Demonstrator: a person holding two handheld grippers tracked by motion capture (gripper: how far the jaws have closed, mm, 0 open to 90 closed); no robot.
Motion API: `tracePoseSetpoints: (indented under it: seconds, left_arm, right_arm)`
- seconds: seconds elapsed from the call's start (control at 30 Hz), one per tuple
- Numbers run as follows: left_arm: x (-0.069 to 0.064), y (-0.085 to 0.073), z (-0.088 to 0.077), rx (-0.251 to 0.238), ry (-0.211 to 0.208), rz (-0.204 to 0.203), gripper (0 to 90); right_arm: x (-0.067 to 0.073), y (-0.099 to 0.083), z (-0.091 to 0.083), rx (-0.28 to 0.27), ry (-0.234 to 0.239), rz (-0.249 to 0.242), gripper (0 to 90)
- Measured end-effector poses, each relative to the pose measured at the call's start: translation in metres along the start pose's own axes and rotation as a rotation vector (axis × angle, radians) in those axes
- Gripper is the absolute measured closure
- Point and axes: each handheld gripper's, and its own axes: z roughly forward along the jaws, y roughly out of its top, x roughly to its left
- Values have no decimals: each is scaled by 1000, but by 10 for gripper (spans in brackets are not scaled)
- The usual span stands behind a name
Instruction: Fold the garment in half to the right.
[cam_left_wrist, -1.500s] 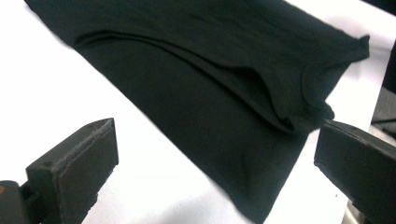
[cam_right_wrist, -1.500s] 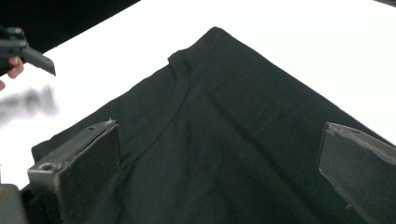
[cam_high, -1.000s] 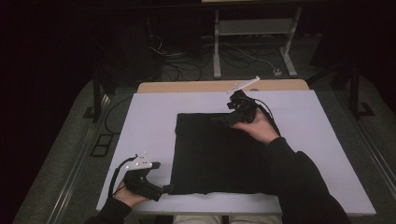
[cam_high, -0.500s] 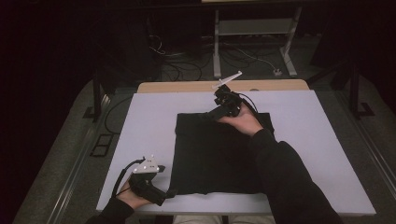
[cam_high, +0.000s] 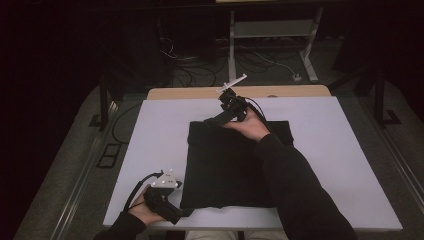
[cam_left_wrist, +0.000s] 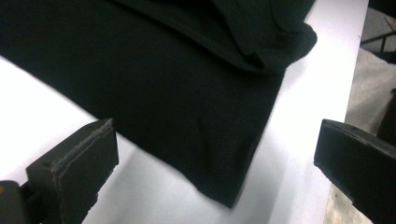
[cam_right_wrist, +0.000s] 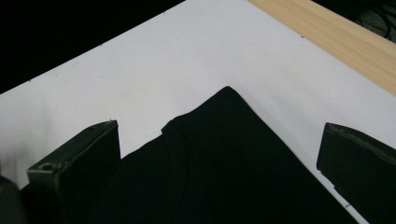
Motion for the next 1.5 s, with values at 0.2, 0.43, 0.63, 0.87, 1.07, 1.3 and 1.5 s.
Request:
tracePoseSetpoints:
  seconds: [0.2, 0.43, 0.63, 0.87, 1.07, 1.3, 1.5]
  left_arm:
    - [-1, 0, 2, 13, -9, 7, 0]
    - [-2, 1, 8, 39, -7, 26, 0]
    - [-3, 3, 10, 59, -3, 56, 0]
    - [-5, 3, 13, 59, 30, 70, 0]
    - [-5, 3, 11, 58, 80, 87, 91]
    - [-5, 5, 9, 38, 104, 85, 246]
    - [-6, 8, 10, 27, 92, 83, 441]
  right_arm:
    - [-4, -1, 13, 12, 1, 12, 0]
    - [-15, -4, 29, 18, -14, 39, 0]
    - [-24, -4, 43, 11, -38, 75, 0]
    - [-27, -1, 62, 5, -57, 79, 23]
    - [-24, 1, 76, 13, -63, 69, 32]
    - [-18, 7, 92, 19, -53, 68, 38]
    - [-13, 13, 102, 22, -47, 51, 48]
